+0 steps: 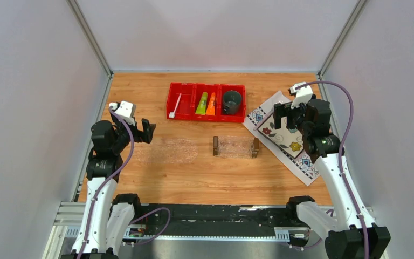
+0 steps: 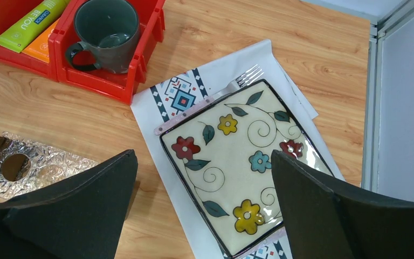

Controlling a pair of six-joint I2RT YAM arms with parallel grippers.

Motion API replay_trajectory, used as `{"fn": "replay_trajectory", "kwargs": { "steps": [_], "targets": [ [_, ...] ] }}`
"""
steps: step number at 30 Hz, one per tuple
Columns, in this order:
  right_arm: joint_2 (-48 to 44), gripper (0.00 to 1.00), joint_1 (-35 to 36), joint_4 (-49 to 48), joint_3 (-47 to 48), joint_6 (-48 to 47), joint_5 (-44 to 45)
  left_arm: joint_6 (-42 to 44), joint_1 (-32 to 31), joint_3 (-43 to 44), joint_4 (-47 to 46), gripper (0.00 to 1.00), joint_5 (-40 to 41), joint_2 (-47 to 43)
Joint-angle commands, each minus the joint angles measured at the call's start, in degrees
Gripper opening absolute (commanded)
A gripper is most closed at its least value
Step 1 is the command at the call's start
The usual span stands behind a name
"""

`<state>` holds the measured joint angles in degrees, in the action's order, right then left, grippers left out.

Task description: Prepare toiletry sets of a toothbrush and toothpaste on the tray

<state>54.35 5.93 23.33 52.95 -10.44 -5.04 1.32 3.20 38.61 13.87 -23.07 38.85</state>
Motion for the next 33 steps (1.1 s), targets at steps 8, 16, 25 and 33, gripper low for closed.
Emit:
{"fn": "replay_trajectory", "kwargs": {
  "steps": [8, 16, 25, 33],
  "targets": [
    [0.0, 1.0, 0.2, -1.1, 0.8, -1.5, -1.3, -0.1, 0.3, -0.2, -2.4, 0.97, -0.7, -0.2],
    [2.1, 1.0, 0.2, 2.8, 2.9, -2.5, -4.6, 2.3, 0.3, 2.0, 1.4, 0.98, 1.5, 0.6],
    [9.9, 1.0, 4.6, 16.9, 12.7, -13.9, -9.1, 5.6, 0.2, 5.6, 7.0, 0.99, 5.4, 2.5],
    [16.3, 1.0, 15.0, 24.8, 17.4, -23.0, -6.2, 9.8, 0.3, 6.3, 12.7, 0.99, 8.4, 2.9]
  ]
}}
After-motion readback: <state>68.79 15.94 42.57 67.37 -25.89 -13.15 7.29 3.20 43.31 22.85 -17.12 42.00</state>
